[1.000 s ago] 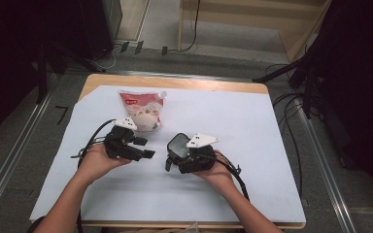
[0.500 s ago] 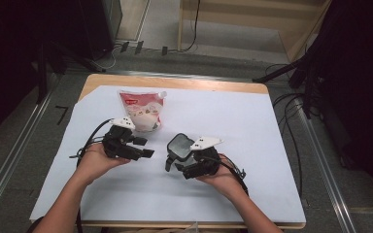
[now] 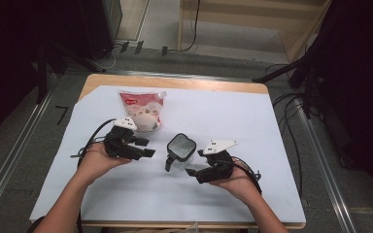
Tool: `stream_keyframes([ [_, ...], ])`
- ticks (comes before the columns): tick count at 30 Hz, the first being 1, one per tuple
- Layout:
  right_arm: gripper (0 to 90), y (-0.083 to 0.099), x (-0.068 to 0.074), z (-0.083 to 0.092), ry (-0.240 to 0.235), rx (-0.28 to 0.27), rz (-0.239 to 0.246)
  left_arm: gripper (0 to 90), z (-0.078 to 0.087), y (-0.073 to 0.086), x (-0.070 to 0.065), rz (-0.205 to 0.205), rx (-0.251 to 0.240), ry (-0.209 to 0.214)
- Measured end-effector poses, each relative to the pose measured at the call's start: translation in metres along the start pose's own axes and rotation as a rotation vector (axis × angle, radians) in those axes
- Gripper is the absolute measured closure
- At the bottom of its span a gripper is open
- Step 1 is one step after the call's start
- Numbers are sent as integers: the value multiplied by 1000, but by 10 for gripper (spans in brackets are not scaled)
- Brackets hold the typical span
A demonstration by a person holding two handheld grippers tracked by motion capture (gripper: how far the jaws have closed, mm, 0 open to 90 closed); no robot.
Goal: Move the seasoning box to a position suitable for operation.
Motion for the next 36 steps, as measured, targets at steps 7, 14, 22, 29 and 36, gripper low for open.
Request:
stream_keyframes([
  [7,406,-5,-16,17,30,-65,-48,563,-5,-5,-5,-30,-11,16],
  [14,705,-5,-20,21,-9,-45,-42,720,-17,-6,-2,-12,53,38],
  [22,900,-5,-25,22,20,-26,-81,900,-23,-12,-4,7,25,83],
  [29,900,-8,-27,22,24,-34,-90,900,-34,-8,-10,-15,81,104],
  [36,900,-15,-28,21,3,-32,-108,900,-40,-10,-17,-13,85,126],
])
Point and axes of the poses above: each handheld gripper's, and its own axes: z roughly backward along the jaws, y roughly out of its underside, x roughly to its left, the point moved 8 cm from there along -z, roughly forward along the jaws, and after that the axes turned 4 degrees about x, right-handed, at the moved point
